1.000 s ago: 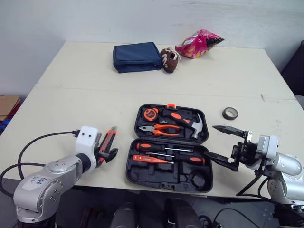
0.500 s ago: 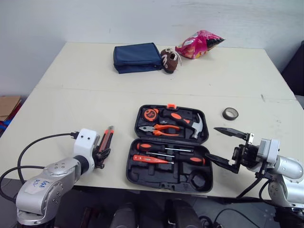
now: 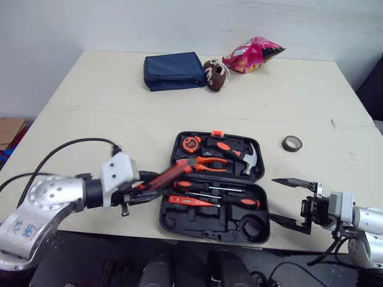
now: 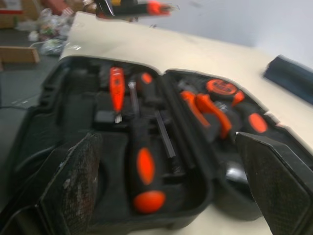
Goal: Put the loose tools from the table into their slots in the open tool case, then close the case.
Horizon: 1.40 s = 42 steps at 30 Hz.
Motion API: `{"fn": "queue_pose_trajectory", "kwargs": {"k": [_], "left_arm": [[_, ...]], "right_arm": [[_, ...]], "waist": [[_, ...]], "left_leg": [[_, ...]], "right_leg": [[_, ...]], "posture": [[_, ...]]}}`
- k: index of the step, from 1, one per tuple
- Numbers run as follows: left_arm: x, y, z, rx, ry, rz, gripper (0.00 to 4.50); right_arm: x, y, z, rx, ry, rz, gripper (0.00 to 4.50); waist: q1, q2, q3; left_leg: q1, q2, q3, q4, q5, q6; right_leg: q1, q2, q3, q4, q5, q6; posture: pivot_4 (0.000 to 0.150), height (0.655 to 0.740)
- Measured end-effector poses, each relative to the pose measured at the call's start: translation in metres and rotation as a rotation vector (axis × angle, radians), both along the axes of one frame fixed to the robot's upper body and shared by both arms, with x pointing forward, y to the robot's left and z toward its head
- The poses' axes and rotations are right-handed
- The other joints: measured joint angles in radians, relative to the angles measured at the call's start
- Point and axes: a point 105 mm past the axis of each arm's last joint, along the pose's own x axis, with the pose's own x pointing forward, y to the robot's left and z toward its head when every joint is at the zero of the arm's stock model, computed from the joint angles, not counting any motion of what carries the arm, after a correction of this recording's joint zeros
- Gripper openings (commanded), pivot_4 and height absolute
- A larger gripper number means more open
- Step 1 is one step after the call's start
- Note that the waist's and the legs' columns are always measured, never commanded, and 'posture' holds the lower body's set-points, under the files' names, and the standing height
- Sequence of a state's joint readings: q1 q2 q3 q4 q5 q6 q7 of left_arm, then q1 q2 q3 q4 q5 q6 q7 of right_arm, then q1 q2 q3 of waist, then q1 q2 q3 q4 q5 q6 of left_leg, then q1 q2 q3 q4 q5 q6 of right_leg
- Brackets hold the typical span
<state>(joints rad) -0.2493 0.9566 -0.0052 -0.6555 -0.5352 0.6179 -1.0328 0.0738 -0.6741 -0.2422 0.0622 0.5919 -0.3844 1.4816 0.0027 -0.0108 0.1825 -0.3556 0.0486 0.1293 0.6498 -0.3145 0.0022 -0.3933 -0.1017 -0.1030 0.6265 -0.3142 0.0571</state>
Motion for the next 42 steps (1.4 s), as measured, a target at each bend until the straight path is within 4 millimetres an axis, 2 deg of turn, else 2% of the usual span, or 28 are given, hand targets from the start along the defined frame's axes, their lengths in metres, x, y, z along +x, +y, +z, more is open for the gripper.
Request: {"fn": "queue_pose_trajectory", "kwargs": {"k": [4,6,14,20,31,33,34,37,38,42], "left_arm": [[-0.008,-0.024,-0.012,0.091,0.045,-0.186,1.52],[-0.007,-0.030,-0.019,0.128,0.062,-0.217,1.52],[0.007,-0.040,-0.045,0.265,0.077,-0.218,1.51],[0.010,-0.055,-0.050,0.281,0.052,-0.251,1.51],[0.015,-0.057,-0.057,0.288,0.064,-0.255,1.51],[0.014,-0.059,-0.058,0.282,0.065,-0.261,2.54],[0.014,-0.059,-0.059,0.280,0.071,-0.262,2.85],[0.015,-0.061,-0.061,0.265,0.068,-0.265,4.23],[0.016,-0.061,-0.061,0.261,0.058,-0.266,4.43],[0.013,-0.065,-0.059,0.224,0.025,-0.304,4.43]], "right_arm": [[-0.012,0.002,0.005,-0.004,0.072,0.045,4.50],[-0.016,0.003,0.009,0.002,0.093,0.055,4.50],[-0.019,0.000,0.012,0.012,0.119,0.018,4.50],[-0.021,-0.004,0.010,0.001,0.104,-0.016,4.50],[-0.020,-0.006,0.002,-0.004,0.097,-0.047,4.50],[-0.020,-0.007,-0.001,-0.008,0.102,-0.053,4.50],[-0.020,-0.008,-0.002,-0.010,0.103,-0.054,4.50],[-0.020,-0.012,-0.006,-0.013,0.110,-0.061,4.50],[-0.021,-0.012,-0.006,-0.016,0.107,-0.057,4.50],[-0.024,-0.016,-0.012,-0.024,0.114,-0.053,4.50]], "waist": [[-0.001,0.000,0.001],[-0.006,0.000,0.001],[0.010,-0.004,0.003],[0.019,-0.005,0.003],[0.021,-0.005,0.004],[0.020,-0.005,0.004],[0.020,-0.005,0.004],[0.020,-0.005,0.004],[0.020,-0.005,0.004],[0.020,-0.005,0.004]], "left_leg": [[-0.001,0.000,0.000,0.000,0.000,0.000],[0.000,0.001,0.000,0.000,0.000,-0.001],[-0.002,0.001,-0.001,0.002,0.000,0.000],[-0.003,0.001,-0.002,0.004,0.000,0.000],[-0.004,0.001,-0.002,0.005,0.000,0.000],[-0.004,0.001,-0.002,0.006,0.000,0.000],[-0.004,0.001,-0.002,0.006,0.000,0.001],[-0.004,0.001,-0.003,0.006,0.001,0.001],[-0.004,0.001,-0.003,0.006,0.001,0.001],[-0.004,0.001,-0.002,0.007,0.001,0.001]], "right_leg": [[0.000,0.002,0.000,0.000,0.000,0.000],[0.000,0.004,0.001,0.000,0.000,0.000],[-0.001,0.005,0.000,0.000,0.000,0.001],[-0.001,0.005,0.000,0.000,0.000,0.001],[-0.001,0.005,0.000,0.001,0.000,0.001],[-0.001,0.005,0.000,0.001,0.000,0.001],[-0.001,0.005,0.000,0.001,0.000,0.001],[0.000,0.005,-0.001,0.001,0.000,0.001],[0.000,0.005,-0.001,0.001,0.000,0.001],[0.000,0.005,-0.001,0.001,0.000,0.001]], "posture": [[0.150,0.7400],[0.150,0.7400],[0.150,0.7400],[0.150,0.7400],[0.150,0.7400],[0.150,0.7400],[0.150,0.7400],[0.150,0.7400],[0.150,0.7400],[0.150,0.7400]]}}
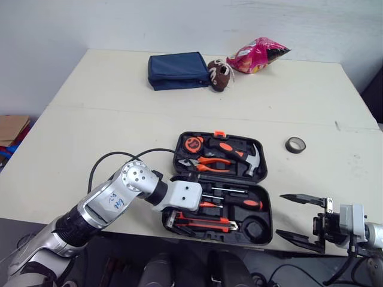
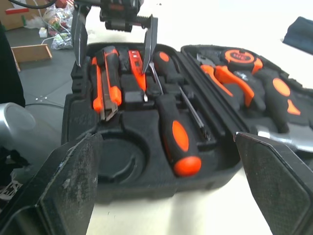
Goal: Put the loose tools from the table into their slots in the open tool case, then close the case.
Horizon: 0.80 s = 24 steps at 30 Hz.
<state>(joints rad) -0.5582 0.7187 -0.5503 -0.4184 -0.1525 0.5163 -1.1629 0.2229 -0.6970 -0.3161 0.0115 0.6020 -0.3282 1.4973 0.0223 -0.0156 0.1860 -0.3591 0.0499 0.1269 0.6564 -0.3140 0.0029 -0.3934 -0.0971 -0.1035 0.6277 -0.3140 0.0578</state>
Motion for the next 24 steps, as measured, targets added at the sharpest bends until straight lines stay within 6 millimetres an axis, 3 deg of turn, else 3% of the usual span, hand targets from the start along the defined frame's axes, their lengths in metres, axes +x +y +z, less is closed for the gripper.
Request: {"fn": "queue_pose_trajectory", "kwargs": {"k": [6,7,9,12,17,24], "left_arm": [[-0.006,0.004,0.020,-0.185,0.014,-0.035,4.43],[-0.007,0.006,0.024,-0.212,0.001,-0.049,4.18],[-0.010,0.008,0.031,-0.277,-0.020,-0.083,3.67],[-0.011,0.010,0.034,-0.347,-0.023,-0.100,2.25],[-0.005,0.010,0.014,-0.412,0.045,-0.036,0.06],[0.000,0.009,-0.012,-0.345,0.065,-0.016,0.02]], "right_arm": [[-0.002,-0.007,-0.004,0.003,0.000,-0.007,4.50],[-0.002,-0.008,-0.005,0.003,0.002,-0.012,4.50],[-0.002,-0.010,-0.007,0.005,0.009,-0.019,4.50],[-0.003,-0.013,-0.010,0.003,0.010,-0.029,4.50],[-0.004,-0.019,-0.016,0.004,0.023,-0.054,4.50],[-0.001,-0.019,-0.014,0.003,0.013,-0.053,4.50]], "waist": [[-0.002,0.000,0.000],[-0.002,0.000,0.000],[-0.001,0.000,0.000],[-0.001,0.000,0.000],[-0.001,0.000,0.000],[-0.001,0.000,0.000]], "left_leg": [[0.000,0.001,0.000,0.002,0.000,0.000],[0.000,0.001,0.000,0.002,0.000,0.000],[0.000,0.001,0.000,0.002,0.000,0.000],[0.001,0.001,0.000,0.003,0.000,0.001],[0.000,0.001,0.000,0.003,-0.001,0.001],[0.001,0.001,0.000,0.003,-0.001,0.001]], "right_leg": [[0.001,0.000,0.000,0.001,0.000,0.000],[0.001,0.000,0.000,0.001,0.000,0.000],[0.001,-0.001,0.000,0.001,0.000,0.000],[0.002,-0.001,-0.001,0.001,0.000,0.000],[0.002,-0.001,-0.001,0.001,0.000,0.000],[0.001,-0.001,-0.001,0.001,0.000,0.000]], "posture": [[0.150,0.7400],[0.150,0.7400],[0.150,0.7400],[0.150,0.7400],[0.150,0.7400],[0.150,0.7400]]}}
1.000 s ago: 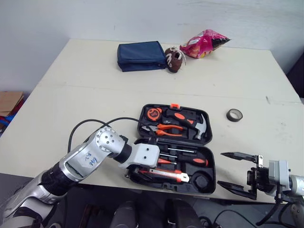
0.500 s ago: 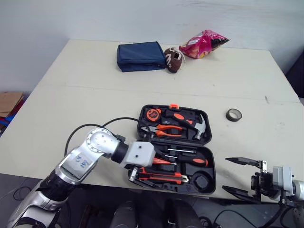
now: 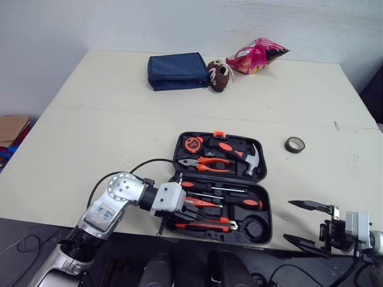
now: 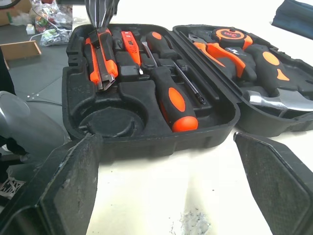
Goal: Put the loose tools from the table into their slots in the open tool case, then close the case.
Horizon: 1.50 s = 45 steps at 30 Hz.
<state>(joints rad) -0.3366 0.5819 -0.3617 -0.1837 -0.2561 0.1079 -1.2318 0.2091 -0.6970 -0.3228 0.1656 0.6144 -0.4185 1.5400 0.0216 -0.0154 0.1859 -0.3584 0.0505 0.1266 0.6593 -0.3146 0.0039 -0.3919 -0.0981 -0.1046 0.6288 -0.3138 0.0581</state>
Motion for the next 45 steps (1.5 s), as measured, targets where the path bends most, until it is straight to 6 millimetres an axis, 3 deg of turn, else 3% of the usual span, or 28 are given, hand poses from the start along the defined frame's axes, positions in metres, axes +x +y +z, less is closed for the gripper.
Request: {"fn": "queue_pose_trajectory", "kwargs": {"k": [12,18,23,27,30,34,36,38,41,45], "left_arm": [[0.006,-0.008,-0.016,0.140,-0.069,-0.029,0.02],[0.007,-0.014,-0.018,0.185,-0.098,-0.036,0.02],[0.006,-0.011,-0.017,0.134,-0.108,-0.028,0.02],[0.010,0.002,-0.011,0.032,-0.057,0.037,0.02],[0.015,0.023,0.012,-0.057,0.026,0.121,0.79],[0.023,0.045,0.041,-0.161,0.022,0.234,2.63],[0.040,0.080,0.052,-0.191,-0.003,0.419,3.42],[0.054,0.109,0.057,-0.201,-0.031,0.559,4.36],[0.078,0.168,0.058,-0.244,-0.088,0.850,4.43],[0.083,0.230,0.046,-0.243,-0.117,1.113,4.43]], "right_arm": [[0.010,0.002,0.005,-0.014,-0.029,-0.014,4.50],[0.012,0.001,0.005,-0.017,-0.032,-0.035,4.50],[0.014,0.000,0.006,-0.013,-0.037,-0.058,4.50],[0.013,-0.010,0.009,-0.012,-0.045,-0.127,4.50],[0.012,-0.031,0.020,-0.033,-0.067,-0.223,4.50],[0.009,-0.057,0.030,-0.039,-0.101,-0.360,4.50],[0.002,-0.090,0.032,-0.038,-0.119,-0.540,4.50],[-0.006,-0.111,0.033,-0.033,-0.127,-0.654,4.50],[-0.020,-0.148,0.037,-0.014,-0.170,-0.873,4.50],[-0.041,-0.176,0.030,-0.003,-0.164,-1.066,4.50]], "waist": [[0.001,0.001,-0.001],[0.001,0.008,-0.007],[0.001,0.009,-0.008],[-0.002,0.009,-0.008],[-0.002,0.008,-0.007],[-0.002,0.008,-0.007],[-0.001,0.008,-0.007],[-0.001,0.008,-0.007],[-0.003,0.008,-0.006],[-0.010,0.007,-0.006]], "left_leg": [[0.001,0.000,0.000,0.000,0.000,0.001],[0.008,0.000,0.000,0.000,-0.005,0.006],[0.008,0.000,-0.001,0.000,-0.007,0.008],[0.004,0.000,0.000,0.000,-0.006,0.007],[0.002,0.000,0.000,0.000,-0.005,0.005],[0.002,0.000,0.000,0.000,-0.005,0.005],[0.002,0.000,0.000,-0.001,-0.005,0.005],[0.002,0.000,0.000,-0.001,-0.005,0.005],[0.002,0.000,0.001,-0.002,-0.006,0.006],[0.003,0.000,0.002,-0.008,-0.005,0.005]], "right_leg": [[0.001,-0.001,0.000,0.000,0.000,0.000],[0.010,-0.001,0.000,-0.003,0.000,0.001],[0.009,-0.002,0.000,-0.002,0.000,0.001],[0.005,-0.002,0.000,-0.001,0.000,0.000],[0.002,-0.002,0.000,0.000,0.000,0.000],[0.002,-0.002,0.000,0.000,0.000,0.001],[0.002,-0.002,0.000,-0.001,0.000,0.000],[0.001,-0.002,0.000,-0.001,0.000,0.000],[0.001,-0.002,0.000,-0.001,0.000,0.000],[-0.001,-0.003,0.001,-0.003,0.000,0.000]], "posture": [[0.150,0.7400],[0.150,0.7400],[0.150,0.7400],[0.150,0.7400],[0.150,0.7400],[0.150,0.7400],[0.150,0.7400],[0.150,0.7400],[0.150,0.7400],[0.150,0.7400]]}}
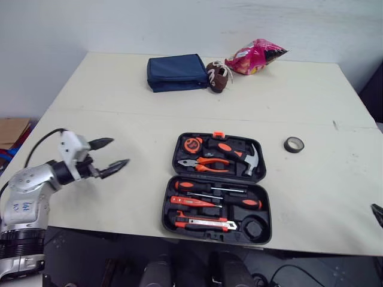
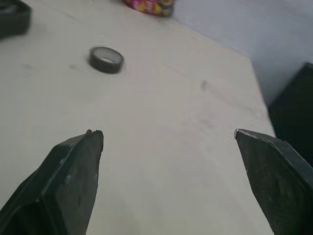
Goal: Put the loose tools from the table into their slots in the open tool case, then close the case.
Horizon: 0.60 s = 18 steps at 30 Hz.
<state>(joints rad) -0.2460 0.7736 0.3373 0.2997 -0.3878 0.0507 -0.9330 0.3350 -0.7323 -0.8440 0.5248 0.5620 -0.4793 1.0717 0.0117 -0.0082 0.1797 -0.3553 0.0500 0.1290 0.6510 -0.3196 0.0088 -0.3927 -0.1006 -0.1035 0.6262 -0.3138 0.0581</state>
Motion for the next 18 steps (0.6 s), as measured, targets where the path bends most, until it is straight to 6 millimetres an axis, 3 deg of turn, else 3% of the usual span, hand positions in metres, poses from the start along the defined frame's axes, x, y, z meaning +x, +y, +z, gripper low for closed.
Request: {"fn": "queue_pose_trajectory", "kwargs": {"k": [4,9,13,18], "left_arm": [[-0.010,0.051,-0.012,-0.043,0.001,0.227,4.43],[-0.020,0.072,-0.004,-0.056,-0.058,0.334,4.43],[-0.022,0.055,-0.007,-0.080,-0.059,0.285,4.43],[-0.019,0.008,0.012,-0.095,-0.131,0.130,4.43]], "right_arm": [[-0.020,-0.014,-0.015,0.048,0.014,-0.139,4.50],[-0.016,-0.021,-0.013,0.067,0.001,-0.211,4.50],[0.012,-0.004,-0.001,0.067,-0.033,-0.116,4.50],[0.077,0.033,0.036,0.029,0.016,0.130,4.50]], "waist": [[-0.011,0.000,0.000],[-0.019,0.000,0.000],[-0.021,0.000,0.000],[-0.024,0.001,0.000]], "left_leg": [[0.001,0.000,0.000,-0.002,0.000,-0.001],[0.003,-0.001,0.002,-0.003,-0.002,-0.005],[0.003,0.000,0.002,-0.003,-0.002,-0.005],[0.002,-0.002,0.003,-0.002,-0.001,-0.004]], "right_leg": [[-0.001,0.000,0.000,0.000,-0.001,-0.001],[0.000,-0.003,0.002,0.001,0.000,0.000],[0.000,-0.003,0.002,0.001,0.000,0.000],[-0.001,-0.004,0.003,0.002,0.001,0.001]], "posture": [[0.150,0.7400],[0.150,0.7400],[0.150,0.7400],[0.150,0.7400]]}}
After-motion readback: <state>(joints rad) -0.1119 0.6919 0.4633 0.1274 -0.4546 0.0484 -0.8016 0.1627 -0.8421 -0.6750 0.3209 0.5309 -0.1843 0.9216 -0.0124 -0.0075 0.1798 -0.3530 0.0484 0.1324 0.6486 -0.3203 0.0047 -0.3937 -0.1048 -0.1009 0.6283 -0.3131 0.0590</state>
